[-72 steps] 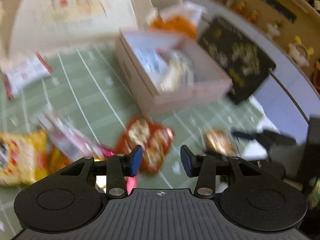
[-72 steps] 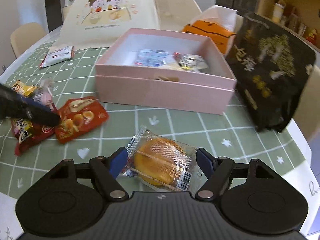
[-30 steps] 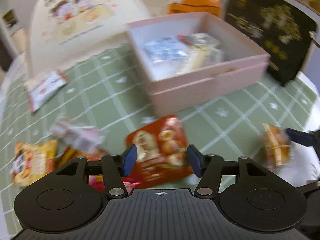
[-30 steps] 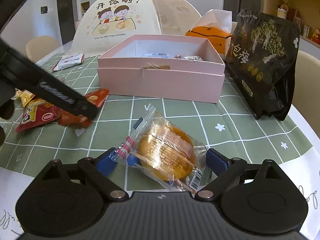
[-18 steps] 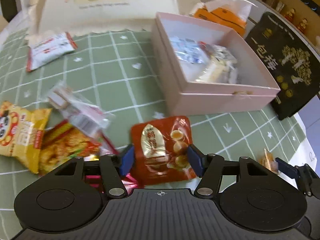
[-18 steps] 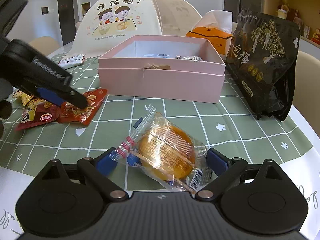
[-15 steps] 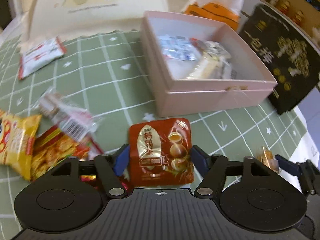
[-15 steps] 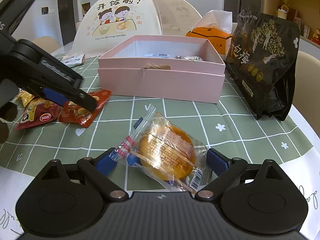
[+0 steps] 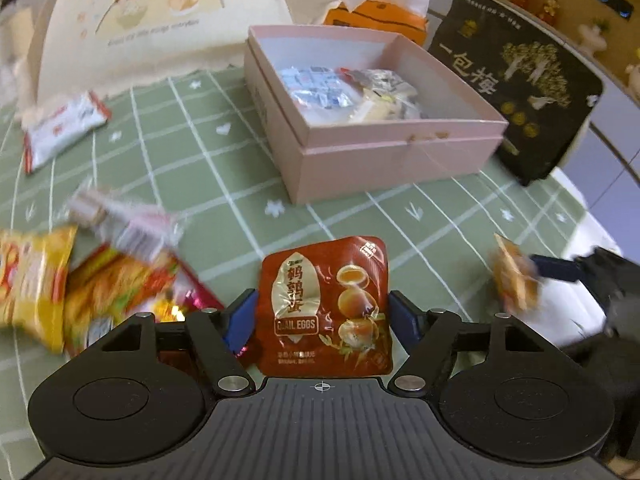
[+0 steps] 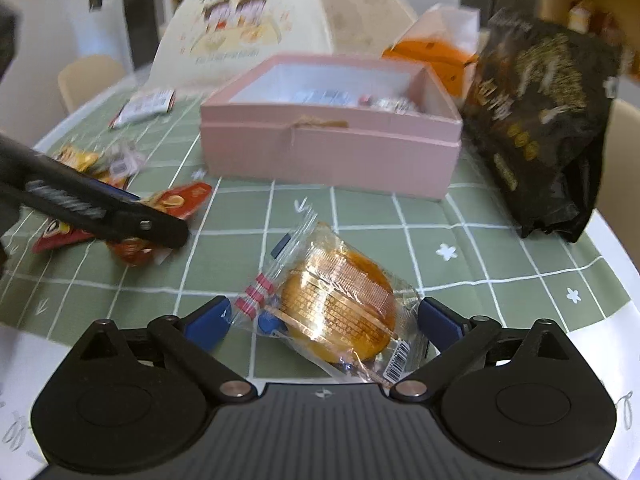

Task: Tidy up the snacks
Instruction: 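Lift and carry both held snacks toward the pink box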

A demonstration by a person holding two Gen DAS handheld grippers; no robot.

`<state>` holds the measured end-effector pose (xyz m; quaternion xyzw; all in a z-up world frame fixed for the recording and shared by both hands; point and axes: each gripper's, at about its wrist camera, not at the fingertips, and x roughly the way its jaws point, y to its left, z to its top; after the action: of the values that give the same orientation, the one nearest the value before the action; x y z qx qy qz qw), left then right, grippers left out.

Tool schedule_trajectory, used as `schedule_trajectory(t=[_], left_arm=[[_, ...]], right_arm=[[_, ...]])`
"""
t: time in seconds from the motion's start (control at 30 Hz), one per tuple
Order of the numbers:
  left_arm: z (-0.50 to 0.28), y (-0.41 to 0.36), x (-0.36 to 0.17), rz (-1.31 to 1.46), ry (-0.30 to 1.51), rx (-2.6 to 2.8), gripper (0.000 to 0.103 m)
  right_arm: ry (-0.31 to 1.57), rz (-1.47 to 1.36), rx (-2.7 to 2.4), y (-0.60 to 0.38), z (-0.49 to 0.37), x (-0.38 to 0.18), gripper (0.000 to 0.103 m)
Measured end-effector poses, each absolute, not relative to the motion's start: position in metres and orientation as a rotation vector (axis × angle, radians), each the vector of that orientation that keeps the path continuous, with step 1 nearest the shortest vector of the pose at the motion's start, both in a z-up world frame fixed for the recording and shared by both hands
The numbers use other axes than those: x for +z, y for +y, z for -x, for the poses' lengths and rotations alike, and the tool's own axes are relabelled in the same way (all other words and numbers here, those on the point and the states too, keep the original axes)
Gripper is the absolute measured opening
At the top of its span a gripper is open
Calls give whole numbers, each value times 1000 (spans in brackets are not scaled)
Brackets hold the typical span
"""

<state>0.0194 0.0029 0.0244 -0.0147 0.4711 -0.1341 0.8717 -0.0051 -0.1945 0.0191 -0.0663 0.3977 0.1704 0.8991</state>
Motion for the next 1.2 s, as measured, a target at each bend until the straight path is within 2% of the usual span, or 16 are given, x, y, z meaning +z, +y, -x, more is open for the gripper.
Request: schedule_trajectory(t=[0.2,0.37,0.4,0.43,0.5,0.77,0.9,1.07,1.2], left_arm=[[19,13,41,45,994,-252,75],[27,10,36,70,1024,-193,75],[28,10,37,77,1030,-188,75],[30,9,38,81,1032,-187,75],[35,10,41,75,1025,-186,75],[40,15,46,83,1012,-151,75],[41,16,46,88,1013,-139,75],[47,22,44,103,1029,-121,75],[59,37,43,130,1042,-85,75]], right_arm=[[735,56,267,-226,22,57,89],[745,76,34,-251,-5,54,87],[771,93,-11,-254,-13,49,71],[814,118,-35,-256,-21,42,51],[901,132,-42,-257,-28,31,43],[869,173,357,-201,21,54,43],[801,156,471,-193,25,72,66],[797,178,526,-174,15,72,67],[809,263,551,-148,1,50,67]])
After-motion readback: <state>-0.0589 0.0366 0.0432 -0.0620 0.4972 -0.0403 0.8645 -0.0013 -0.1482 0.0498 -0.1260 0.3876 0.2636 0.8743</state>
